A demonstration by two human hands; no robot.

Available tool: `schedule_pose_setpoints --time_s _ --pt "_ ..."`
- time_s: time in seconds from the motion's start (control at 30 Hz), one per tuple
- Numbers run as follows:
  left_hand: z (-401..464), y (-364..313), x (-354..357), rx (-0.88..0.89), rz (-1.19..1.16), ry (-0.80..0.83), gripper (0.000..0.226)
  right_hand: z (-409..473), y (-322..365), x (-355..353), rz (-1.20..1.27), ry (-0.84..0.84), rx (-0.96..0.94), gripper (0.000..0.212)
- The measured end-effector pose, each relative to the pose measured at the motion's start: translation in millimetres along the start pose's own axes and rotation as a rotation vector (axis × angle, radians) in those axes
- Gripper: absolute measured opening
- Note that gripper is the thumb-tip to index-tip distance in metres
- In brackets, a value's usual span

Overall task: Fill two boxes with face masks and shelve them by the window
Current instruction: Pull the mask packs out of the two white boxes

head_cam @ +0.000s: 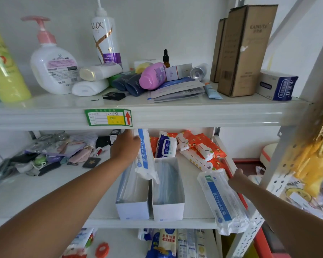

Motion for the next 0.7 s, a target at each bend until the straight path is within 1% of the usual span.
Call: schedule_pose_setpoints --time_s 0.03,0.07,0.1,0.13,0.17,0.2,0.27,0.33,0.43,0.5,0.57,0.67,0.7 --pt "2 1 1 -0.029 -0.061 0.001 0.013 -1 7 -4 0.039 0.001 -0.052 0.058" --pt "3 1 3 -0.056 -0.128 0.007 0.013 -6 19 -8 0.087 0.008 -0.136 0.047" --pt "4 0 7 -0.087 -0.202 0.013 0.015 -14 33 -11 0.15 0.042 -0.226 0.028" --pt "3 -1 11 -0.122 -0.286 0.019 0.017 -19 46 -12 0.219 0.093 -0.292 0.015" --pt "1 -3 17 -0.157 -0.37 0.028 0.019 -22 57 -10 0.284 0.163 -0.305 0.01" --pt "-1 -7 23 -0.182 -0.437 0.042 0.021 -28 66 -8 0.337 0.239 -0.292 0.014" --pt "-5 -16 35 -0.203 -0.494 0.086 0.024 -44 82 0 0.419 0.429 -0.311 0.033" --pt "-11 -26 48 -0.215 -0.532 0.145 0.03 -61 94 9 0.413 0.569 -0.362 0.044" --pt "-20 -43 67 -0.196 -0.619 0.248 0.033 -80 107 17 0.457 0.74 -0.38 0.039" --pt "-25 -55 77 -0.143 -0.637 0.298 0.033 -80 112 21 0.547 0.78 -0.373 0.03" --pt "-29 -64 84 -0.093 -0.614 0.319 0.033 -79 115 21 0.583 0.775 -0.374 0.025" --pt "-32 -69 94 -0.023 -0.546 0.307 0.031 -70 111 14 0.568 0.727 -0.403 0.034" --pt "-34 -71 97 -0.013 -0.545 0.329 0.031 -65 108 11 0.564 0.701 -0.405 0.036"
Point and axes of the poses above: each hand's wrist, its own z-axis towards the middle knuckle, its own x-axis out of the palm, y = z × x, the point moved 5 cm from there along z, towards the middle knuckle, and after that the axes turned 11 degrees about x, right-handed, at the moved point
